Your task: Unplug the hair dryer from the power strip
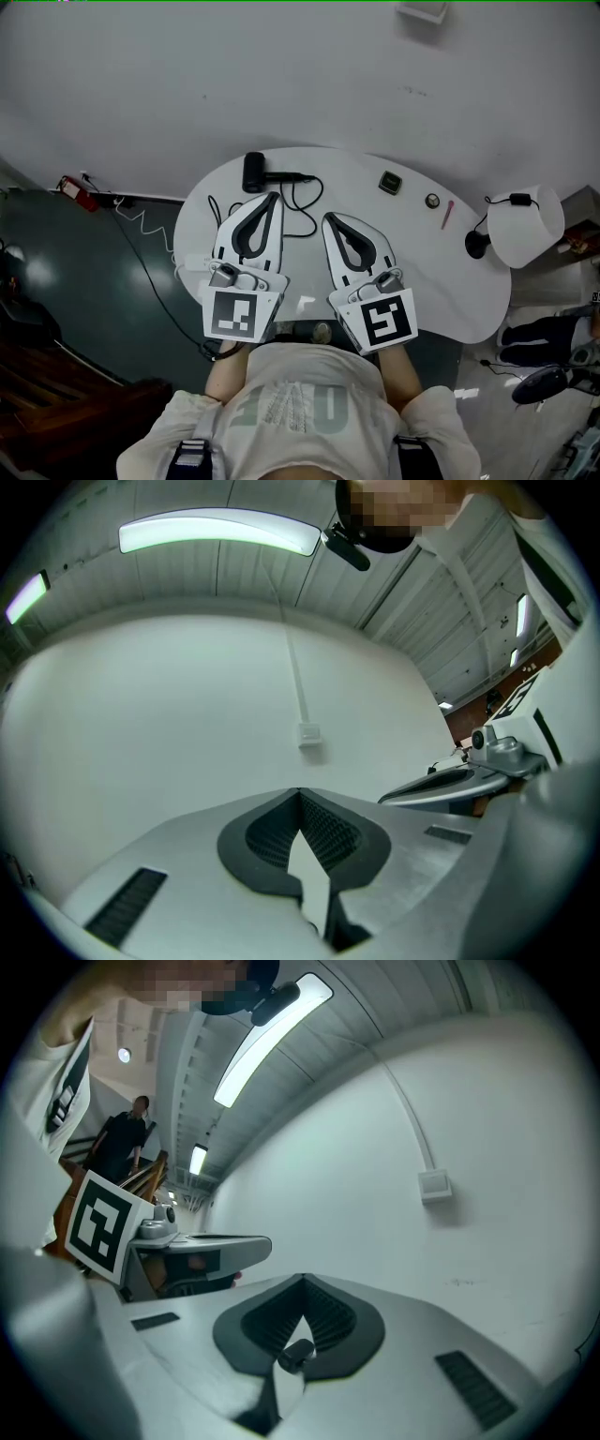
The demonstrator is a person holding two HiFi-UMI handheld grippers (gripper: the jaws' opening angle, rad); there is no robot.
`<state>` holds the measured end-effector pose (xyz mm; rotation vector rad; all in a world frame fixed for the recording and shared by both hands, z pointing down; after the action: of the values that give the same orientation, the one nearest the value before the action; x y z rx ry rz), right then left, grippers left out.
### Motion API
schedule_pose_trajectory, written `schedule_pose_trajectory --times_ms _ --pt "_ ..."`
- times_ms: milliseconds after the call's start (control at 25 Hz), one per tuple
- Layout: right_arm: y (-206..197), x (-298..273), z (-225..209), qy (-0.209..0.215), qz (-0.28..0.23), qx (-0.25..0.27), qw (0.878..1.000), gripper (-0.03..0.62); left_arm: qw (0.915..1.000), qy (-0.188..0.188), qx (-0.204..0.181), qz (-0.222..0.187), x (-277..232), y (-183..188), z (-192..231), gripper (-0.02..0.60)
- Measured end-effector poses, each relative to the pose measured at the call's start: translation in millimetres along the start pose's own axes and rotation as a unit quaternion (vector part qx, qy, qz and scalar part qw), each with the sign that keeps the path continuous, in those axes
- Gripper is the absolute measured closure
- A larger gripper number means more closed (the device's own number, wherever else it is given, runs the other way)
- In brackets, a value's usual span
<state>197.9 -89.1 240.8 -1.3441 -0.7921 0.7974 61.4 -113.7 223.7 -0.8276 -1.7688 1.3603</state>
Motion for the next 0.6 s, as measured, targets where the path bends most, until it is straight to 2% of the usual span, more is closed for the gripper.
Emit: schedule_pose_trajectory --times_ms 240,360,440,600 --pt "-6 -19 6 0.023 0.004 -0.012 1.0 0.594 0.9999 0.0 0.008 0.013 3 -12 19 0.577" --pt "-6 -33 15 0.046 0.007 -0.008 0.999 0.594 0.9996 0.009 -0.003 0.028 13 -18 38 0.577" --pt "-6 -46 22 0.063 0.006 -0.002 0.998 0.595 0.999 0.028 -0.019 0.031 22 -17 57 0.577" --pt "-6 -73 48 0.116 0.0 -0.004 0.993 0.594 0.9926 0.108 -0.038 0.041 60 -15 96 0.577"
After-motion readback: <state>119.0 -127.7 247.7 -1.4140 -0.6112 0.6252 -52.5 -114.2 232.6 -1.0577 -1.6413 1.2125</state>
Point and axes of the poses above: the fingertips, and each gripper's own axes: x backward along the fingers, z to its left, y out of its top, the point moved 7 cm from there along x, backward along the fingers, and after that the axes turned 2 degrees about -x, right-handed, at the moved point
